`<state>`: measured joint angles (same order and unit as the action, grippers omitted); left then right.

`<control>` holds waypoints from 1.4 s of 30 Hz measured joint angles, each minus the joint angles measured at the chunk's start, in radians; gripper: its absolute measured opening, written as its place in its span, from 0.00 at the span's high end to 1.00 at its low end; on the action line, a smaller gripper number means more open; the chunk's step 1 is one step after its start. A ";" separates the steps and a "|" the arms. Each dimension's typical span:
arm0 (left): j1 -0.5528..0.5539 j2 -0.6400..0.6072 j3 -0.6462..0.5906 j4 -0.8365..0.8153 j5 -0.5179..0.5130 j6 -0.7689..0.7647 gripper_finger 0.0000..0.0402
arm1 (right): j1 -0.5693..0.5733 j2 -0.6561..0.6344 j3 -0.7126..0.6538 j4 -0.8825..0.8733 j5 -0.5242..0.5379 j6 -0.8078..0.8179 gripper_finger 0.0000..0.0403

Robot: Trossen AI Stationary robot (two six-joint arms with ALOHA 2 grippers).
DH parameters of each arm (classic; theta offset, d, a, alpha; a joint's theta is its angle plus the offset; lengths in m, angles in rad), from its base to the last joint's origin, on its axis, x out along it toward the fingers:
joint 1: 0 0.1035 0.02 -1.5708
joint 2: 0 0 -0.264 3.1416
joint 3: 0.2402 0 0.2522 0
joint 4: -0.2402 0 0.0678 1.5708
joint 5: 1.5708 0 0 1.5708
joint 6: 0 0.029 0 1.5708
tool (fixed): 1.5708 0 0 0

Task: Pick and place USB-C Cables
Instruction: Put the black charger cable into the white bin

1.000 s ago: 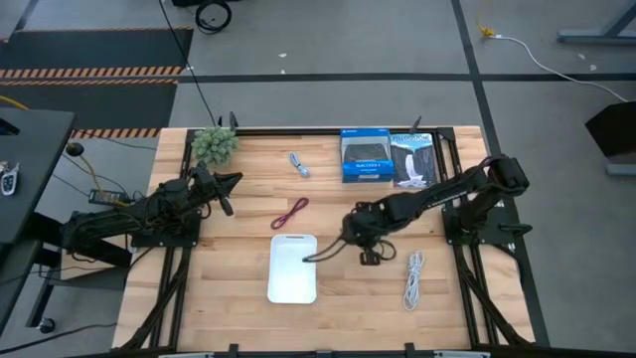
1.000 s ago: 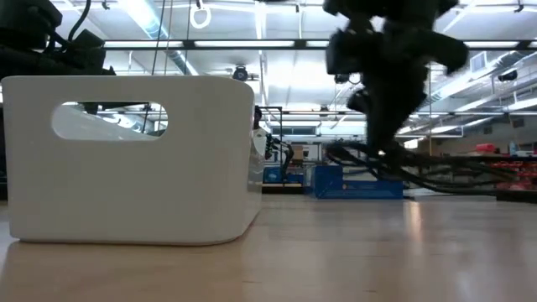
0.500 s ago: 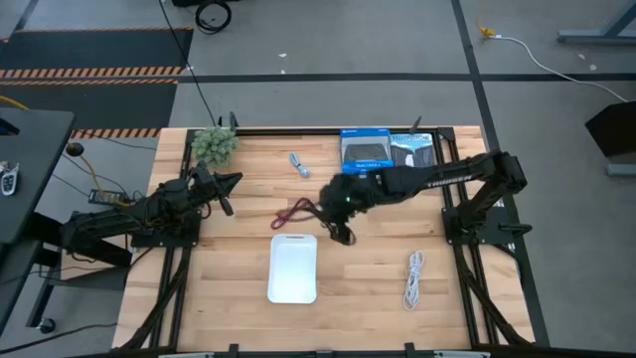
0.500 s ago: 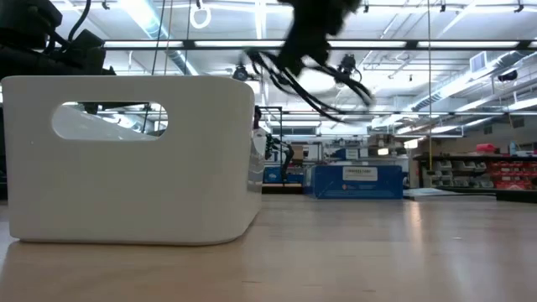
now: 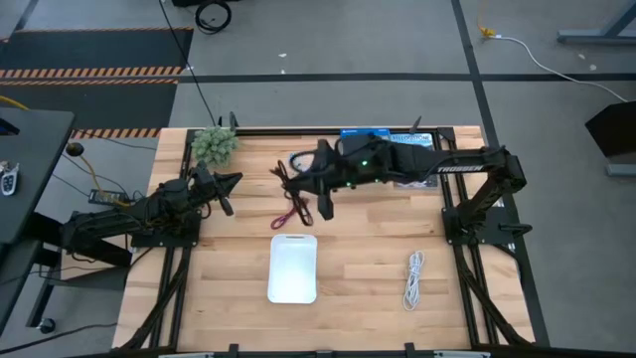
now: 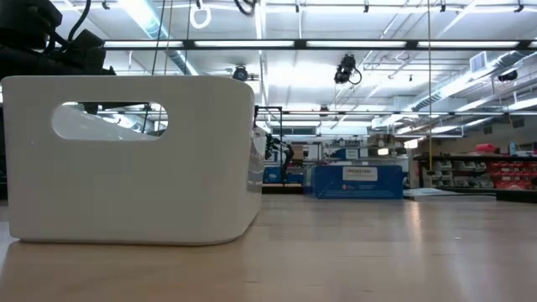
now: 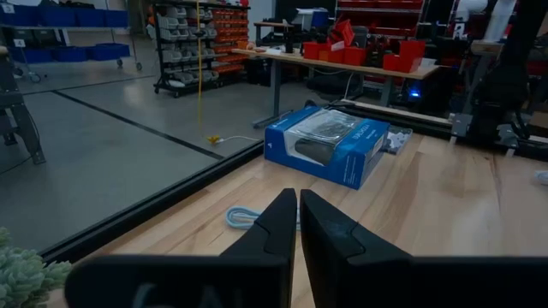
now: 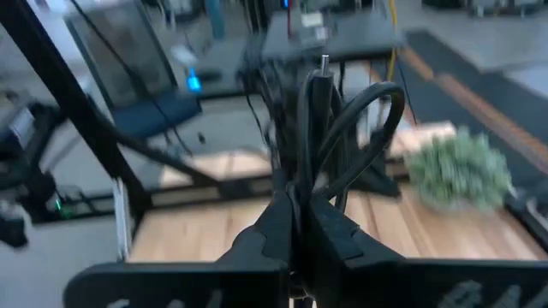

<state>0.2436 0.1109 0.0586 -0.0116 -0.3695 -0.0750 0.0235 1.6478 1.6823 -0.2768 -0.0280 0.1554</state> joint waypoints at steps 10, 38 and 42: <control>0.000 0.000 0.000 0.000 0.000 0.000 0.94 | -0.001 0.000 0.039 0.292 -0.026 0.010 0.95; 0.000 0.000 0.000 0.000 0.000 0.000 0.94 | 0.015 0.004 0.028 0.585 -0.013 0.053 0.95; 0.000 0.000 0.000 0.000 0.000 0.000 0.94 | 0.037 0.004 -0.049 0.678 0.028 0.073 0.95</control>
<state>0.2432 0.1109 0.0586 -0.0116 -0.3695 -0.0750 0.0606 1.6518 1.6337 0.4008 0.0004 0.2284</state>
